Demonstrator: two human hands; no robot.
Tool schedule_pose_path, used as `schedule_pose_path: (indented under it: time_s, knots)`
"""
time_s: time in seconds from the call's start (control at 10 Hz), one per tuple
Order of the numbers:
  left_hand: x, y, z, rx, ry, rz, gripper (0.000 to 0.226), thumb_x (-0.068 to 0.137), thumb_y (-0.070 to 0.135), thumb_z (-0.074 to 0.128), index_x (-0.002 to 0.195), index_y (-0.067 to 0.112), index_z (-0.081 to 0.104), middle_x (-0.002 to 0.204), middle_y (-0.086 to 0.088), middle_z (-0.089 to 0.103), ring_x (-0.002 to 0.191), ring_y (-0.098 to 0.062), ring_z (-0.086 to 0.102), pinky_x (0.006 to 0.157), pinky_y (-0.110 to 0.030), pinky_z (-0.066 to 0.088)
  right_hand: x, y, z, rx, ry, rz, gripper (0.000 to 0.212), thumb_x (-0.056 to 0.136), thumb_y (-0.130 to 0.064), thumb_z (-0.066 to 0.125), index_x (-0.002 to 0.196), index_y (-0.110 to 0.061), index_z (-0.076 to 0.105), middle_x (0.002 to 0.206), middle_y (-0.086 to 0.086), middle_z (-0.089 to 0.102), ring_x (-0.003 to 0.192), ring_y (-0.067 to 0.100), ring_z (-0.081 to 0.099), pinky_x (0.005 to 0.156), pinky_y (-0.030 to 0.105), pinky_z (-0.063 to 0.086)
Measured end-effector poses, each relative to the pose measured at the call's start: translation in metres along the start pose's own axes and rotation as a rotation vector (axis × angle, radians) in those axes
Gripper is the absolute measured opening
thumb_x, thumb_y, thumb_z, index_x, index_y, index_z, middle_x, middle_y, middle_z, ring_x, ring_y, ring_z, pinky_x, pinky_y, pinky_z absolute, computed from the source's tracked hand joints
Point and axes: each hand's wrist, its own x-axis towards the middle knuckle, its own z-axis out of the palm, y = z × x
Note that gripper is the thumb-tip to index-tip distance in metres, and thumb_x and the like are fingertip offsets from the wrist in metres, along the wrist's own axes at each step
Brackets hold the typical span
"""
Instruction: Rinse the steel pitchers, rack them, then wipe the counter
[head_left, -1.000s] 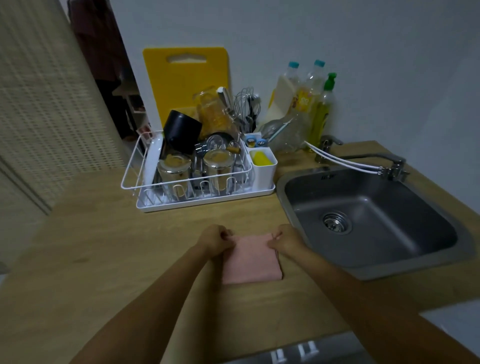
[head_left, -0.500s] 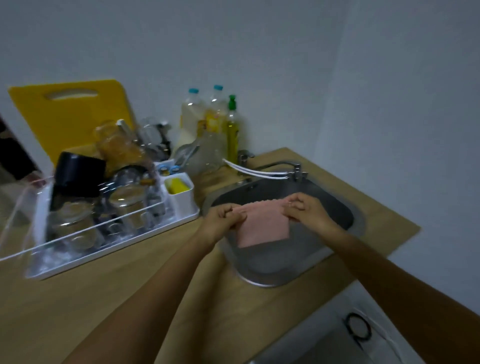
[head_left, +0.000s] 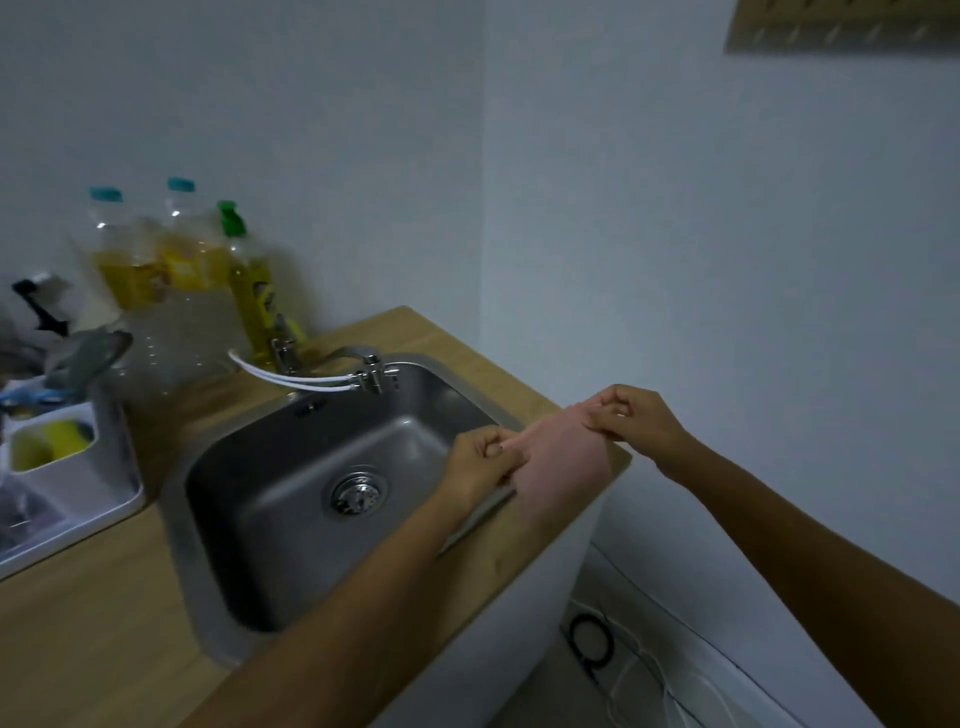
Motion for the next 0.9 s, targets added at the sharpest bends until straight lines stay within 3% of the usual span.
schedule_pose_path:
  time_s: [0.1, 0.2, 0.4, 0.5, 0.6, 0.7, 0.8, 0.9]
  knots:
    - [0.018, -0.015, 0.028, 0.041, 0.078, -0.092, 0.014, 0.081, 0.004, 0.065, 0.072, 0.016, 0.064, 0.049, 0.006, 0.051, 0.055, -0.015, 0.049, 0.065, -0.037, 0.048, 0.021, 0.026, -0.013, -0.049, -0.028, 0.018, 0.008, 0.077, -0.009, 0.072, 0.083, -0.007, 0.068, 0.085, 0.009, 0.068, 0.082, 0.026, 0.062, 0.079, 0.041, 0.053]
    - [0.037, -0.027, 0.041, 0.057, 0.193, -0.167, 0.022, 0.077, 0.002, 0.064, 0.063, 0.018, 0.058, 0.054, -0.001, 0.052, 0.06, -0.02, 0.049, 0.063, -0.036, 0.044, 0.042, 0.04, -0.006, -0.108, -0.055, -0.004, 0.007, 0.076, -0.007, 0.071, 0.076, -0.011, 0.066, 0.08, 0.008, 0.067, 0.079, 0.023, 0.059, 0.074, 0.037, 0.049]
    - [0.062, -0.045, 0.037, 0.182, 0.32, -0.189, 0.025, 0.079, 0.001, 0.066, 0.064, 0.016, 0.054, 0.065, -0.014, 0.059, 0.06, -0.024, 0.056, 0.06, -0.039, 0.054, 0.079, 0.058, 0.024, -0.195, -0.066, 0.016, 0.007, 0.076, -0.009, 0.066, 0.082, -0.006, 0.069, 0.09, 0.016, 0.071, 0.08, 0.019, 0.06, 0.073, 0.028, 0.045]
    - [0.068, -0.05, 0.037, 0.261, 0.327, -0.186, 0.017, 0.079, 0.003, 0.067, 0.072, 0.014, 0.056, 0.073, -0.013, 0.061, 0.063, -0.023, 0.057, 0.055, -0.029, 0.052, 0.089, 0.067, 0.035, -0.232, -0.103, 0.022, 0.006, 0.076, -0.007, 0.064, 0.082, -0.007, 0.066, 0.094, 0.012, 0.07, 0.083, 0.018, 0.058, 0.069, 0.024, 0.041]
    - [0.071, -0.055, 0.04, 0.292, 0.326, -0.196, 0.019, 0.079, -0.001, 0.065, 0.084, 0.014, 0.054, 0.08, -0.013, 0.06, 0.071, -0.027, 0.058, 0.068, -0.044, 0.056, 0.092, 0.072, 0.041, -0.299, -0.136, 0.034, 0.022, 0.076, -0.006, 0.067, 0.098, -0.004, 0.064, 0.092, 0.005, 0.058, 0.085, 0.016, 0.052, 0.068, 0.023, 0.038]
    - [0.071, -0.056, 0.041, 0.288, 0.33, -0.215, 0.024, 0.08, -0.005, 0.061, 0.094, 0.012, 0.052, 0.083, -0.012, 0.055, 0.073, -0.027, 0.057, 0.071, -0.048, 0.056, 0.094, 0.078, 0.044, -0.361, -0.163, 0.024, 0.035, 0.077, -0.008, 0.067, 0.111, -0.005, 0.061, 0.098, 0.008, 0.057, 0.088, 0.019, 0.052, 0.075, 0.023, 0.036]
    - [0.065, -0.053, 0.037, 0.328, 0.316, -0.215, 0.03, 0.08, 0.003, 0.066, 0.108, 0.004, 0.057, 0.094, -0.013, 0.059, 0.077, -0.028, 0.059, 0.07, -0.037, 0.052, 0.089, 0.078, 0.047, -0.388, -0.174, 0.01, 0.037, 0.079, -0.009, 0.064, 0.116, -0.006, 0.06, 0.114, 0.014, 0.062, 0.103, 0.027, 0.057, 0.08, 0.023, 0.038]
    - [0.056, -0.054, 0.03, 0.414, 0.353, -0.182, 0.038, 0.078, 0.013, 0.072, 0.113, 0.007, 0.06, 0.114, -0.014, 0.058, 0.097, -0.029, 0.058, 0.08, -0.029, 0.045, 0.084, 0.073, 0.04, -0.366, -0.082, -0.018, 0.034, 0.079, -0.012, 0.066, 0.114, -0.007, 0.063, 0.116, 0.013, 0.064, 0.109, 0.028, 0.059, 0.087, 0.027, 0.042]
